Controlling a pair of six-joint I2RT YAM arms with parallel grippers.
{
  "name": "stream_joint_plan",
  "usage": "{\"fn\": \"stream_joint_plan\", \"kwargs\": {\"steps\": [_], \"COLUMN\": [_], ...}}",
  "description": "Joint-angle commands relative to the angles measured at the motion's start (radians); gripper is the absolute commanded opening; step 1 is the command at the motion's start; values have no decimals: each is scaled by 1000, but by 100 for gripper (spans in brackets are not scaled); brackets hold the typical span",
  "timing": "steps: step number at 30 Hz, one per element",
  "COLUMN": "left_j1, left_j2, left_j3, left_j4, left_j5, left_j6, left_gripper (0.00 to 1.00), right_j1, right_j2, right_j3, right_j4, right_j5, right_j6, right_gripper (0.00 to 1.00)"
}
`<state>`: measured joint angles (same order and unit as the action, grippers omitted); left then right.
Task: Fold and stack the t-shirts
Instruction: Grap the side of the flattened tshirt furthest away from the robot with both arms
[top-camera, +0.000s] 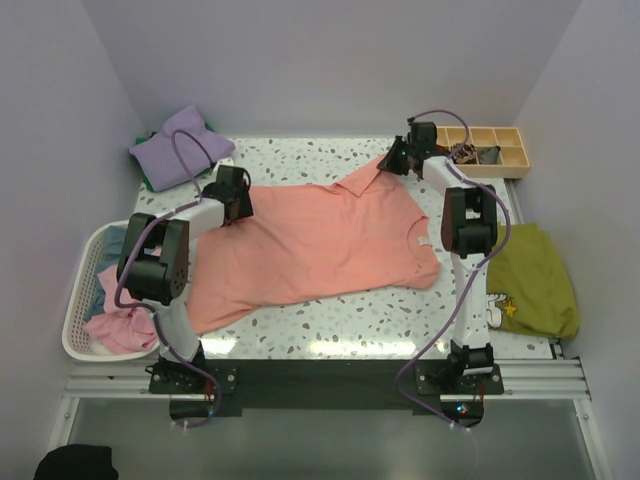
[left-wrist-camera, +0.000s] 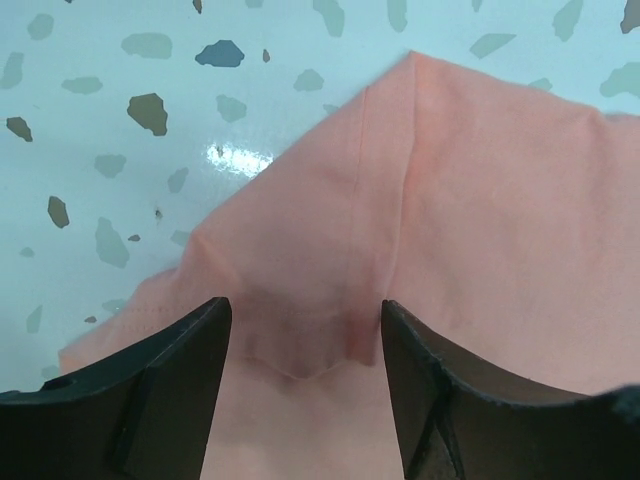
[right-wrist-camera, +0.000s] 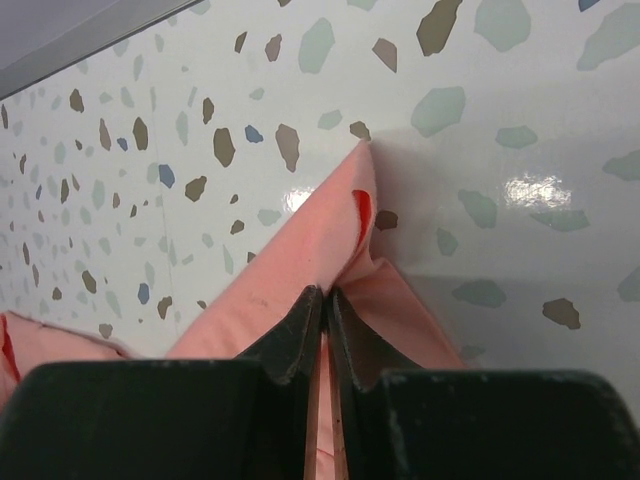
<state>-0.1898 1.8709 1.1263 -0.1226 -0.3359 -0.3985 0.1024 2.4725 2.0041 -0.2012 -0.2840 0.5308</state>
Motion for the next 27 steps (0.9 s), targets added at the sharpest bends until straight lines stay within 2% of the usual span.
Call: {"fn": "stream_joint_plan", "kwargs": {"steps": [1, 4, 6, 9, 10, 14, 16, 19, 21, 27], "left_j1": [10, 10, 10, 9, 9, 3, 4, 3, -2, -10], "left_j2": [-79, -101, -118, -105, -99, -66, -53, -44, -36, -4], "left_j3": [33, 21, -8, -10, -7, 10, 16, 17, 16, 23], "left_j4": [-6, 15, 78, 139, 144, 132, 124, 92, 83, 60], "left_j5": [-23, -5, 76, 207, 228, 242, 230, 209, 181, 110], "left_j6": [10, 12, 21, 27, 24, 27, 33, 44, 52, 66], "left_gripper": [67, 67, 66, 52, 43, 31, 31, 42, 46, 45], "right_j1": [-7, -7, -7, -7, -7, -7, -7, -7, -9, -7], "right_j2": [-76, -64, -53, -35, -32, -46, -61, -66, -70, -83], "right_j3": [39, 39, 47, 62, 65, 42, 30, 28, 27, 18], "right_j4": [29, 36, 40, 40, 40, 60, 66, 63, 59, 51], "right_j5": [-50, -57, -61, -73, -76, -81, -80, -84, -83, -78], "right_j6": [-5, 1, 9, 18, 18, 21, 21, 21, 21, 17], "right_gripper": [8, 6, 5, 0, 0, 0, 0, 0, 0, 0]}}
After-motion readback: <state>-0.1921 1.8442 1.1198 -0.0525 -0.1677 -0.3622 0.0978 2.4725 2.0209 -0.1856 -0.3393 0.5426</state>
